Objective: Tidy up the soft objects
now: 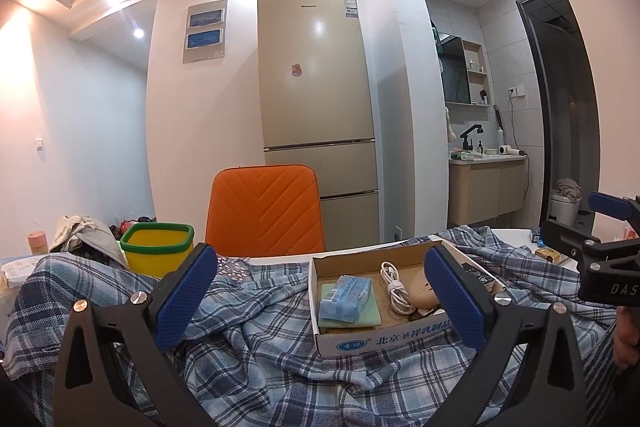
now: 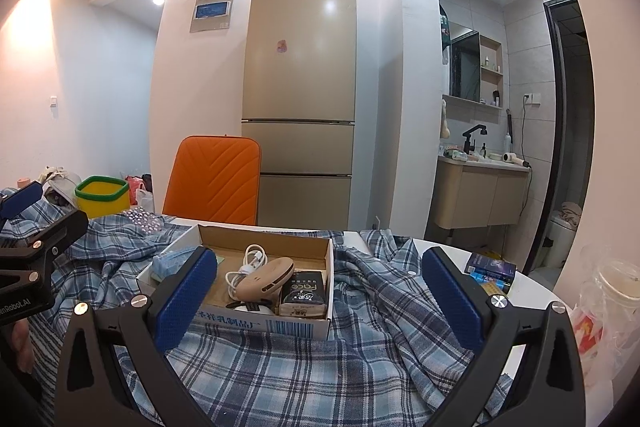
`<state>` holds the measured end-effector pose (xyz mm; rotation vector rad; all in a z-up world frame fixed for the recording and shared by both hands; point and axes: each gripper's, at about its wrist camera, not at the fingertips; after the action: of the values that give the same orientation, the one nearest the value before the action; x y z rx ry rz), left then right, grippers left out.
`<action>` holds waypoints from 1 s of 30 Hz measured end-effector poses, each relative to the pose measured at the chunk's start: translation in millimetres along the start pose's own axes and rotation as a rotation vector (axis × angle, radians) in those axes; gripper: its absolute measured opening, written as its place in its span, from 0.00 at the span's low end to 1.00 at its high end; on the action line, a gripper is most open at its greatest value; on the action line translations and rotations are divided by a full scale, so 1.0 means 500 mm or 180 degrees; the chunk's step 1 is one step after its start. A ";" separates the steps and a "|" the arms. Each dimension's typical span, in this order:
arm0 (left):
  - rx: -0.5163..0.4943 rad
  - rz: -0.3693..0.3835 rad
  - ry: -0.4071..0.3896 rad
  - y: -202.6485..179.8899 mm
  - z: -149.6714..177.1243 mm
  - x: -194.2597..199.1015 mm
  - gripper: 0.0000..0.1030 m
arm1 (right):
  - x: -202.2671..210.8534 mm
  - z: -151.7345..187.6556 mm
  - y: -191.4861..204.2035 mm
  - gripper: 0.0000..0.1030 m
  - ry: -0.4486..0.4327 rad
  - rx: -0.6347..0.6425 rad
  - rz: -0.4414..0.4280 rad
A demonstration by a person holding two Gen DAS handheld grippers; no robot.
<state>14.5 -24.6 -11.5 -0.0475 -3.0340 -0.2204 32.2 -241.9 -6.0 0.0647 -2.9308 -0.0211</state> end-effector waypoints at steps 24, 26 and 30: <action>0.0008 0.0000 0.0003 0.003 -0.001 0.003 1.00 | -0.005 0.002 0.003 1.00 0.0015 0.0011 -0.0014; 0.0004 0.0004 0.0011 0.003 -0.001 0.003 1.00 | -0.005 0.003 0.003 1.00 0.0015 0.0012 -0.0013; -0.0019 0.0011 0.0032 0.001 -0.001 0.003 1.00 | -0.004 0.002 0.003 1.00 0.0008 0.0012 -0.0005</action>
<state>13.2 -24.1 -10.6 -0.0520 -3.0231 -0.2288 33.9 -240.4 -7.4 0.0677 -2.9284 -0.0157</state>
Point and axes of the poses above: each gripper's, at about its wrist camera, not at the fingertips, and x roughly against the way its jaws point, y to its left, z to its underside, and after that the axes turned 5 degrees about -x, right-handed
